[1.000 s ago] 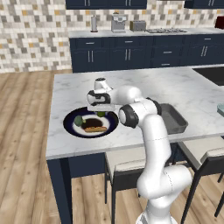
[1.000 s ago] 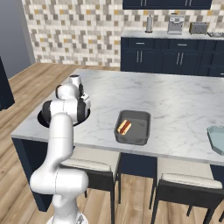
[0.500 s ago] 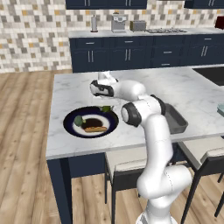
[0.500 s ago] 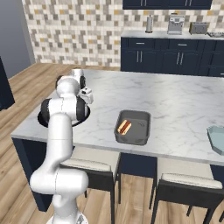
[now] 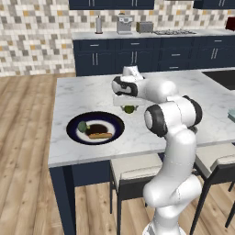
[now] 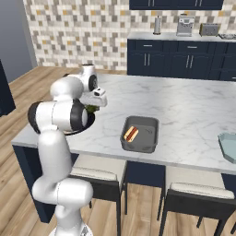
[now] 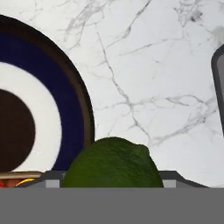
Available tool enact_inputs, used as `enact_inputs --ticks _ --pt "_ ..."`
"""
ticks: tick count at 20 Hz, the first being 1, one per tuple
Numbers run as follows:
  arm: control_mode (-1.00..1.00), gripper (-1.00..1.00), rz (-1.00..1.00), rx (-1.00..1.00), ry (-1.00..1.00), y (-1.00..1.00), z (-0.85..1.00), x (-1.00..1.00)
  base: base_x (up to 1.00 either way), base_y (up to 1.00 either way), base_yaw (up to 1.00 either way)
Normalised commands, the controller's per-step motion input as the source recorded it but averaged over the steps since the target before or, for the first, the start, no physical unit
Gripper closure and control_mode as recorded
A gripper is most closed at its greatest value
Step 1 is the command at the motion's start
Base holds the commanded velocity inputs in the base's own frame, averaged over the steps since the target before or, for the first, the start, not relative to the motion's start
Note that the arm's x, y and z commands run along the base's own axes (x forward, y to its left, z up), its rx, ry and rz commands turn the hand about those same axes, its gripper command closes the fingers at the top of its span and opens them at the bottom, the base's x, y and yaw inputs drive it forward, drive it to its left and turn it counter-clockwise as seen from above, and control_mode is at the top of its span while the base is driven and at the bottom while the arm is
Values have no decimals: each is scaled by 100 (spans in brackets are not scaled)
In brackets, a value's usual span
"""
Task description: Place one cooked food and one vegetable from the large plate to each tupperware container.
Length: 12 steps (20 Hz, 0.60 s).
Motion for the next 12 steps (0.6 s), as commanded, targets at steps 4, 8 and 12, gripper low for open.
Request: enact_inputs --ticks 4,8,12 --pt "-100 100 5 -1 -1 -97 45 -88 0 0 0" --pt "-100 100 0 -4 1 -98 27 -58 0 0 0" --pt "-100 100 0 0 1 -100 6 -32 0 0 0"
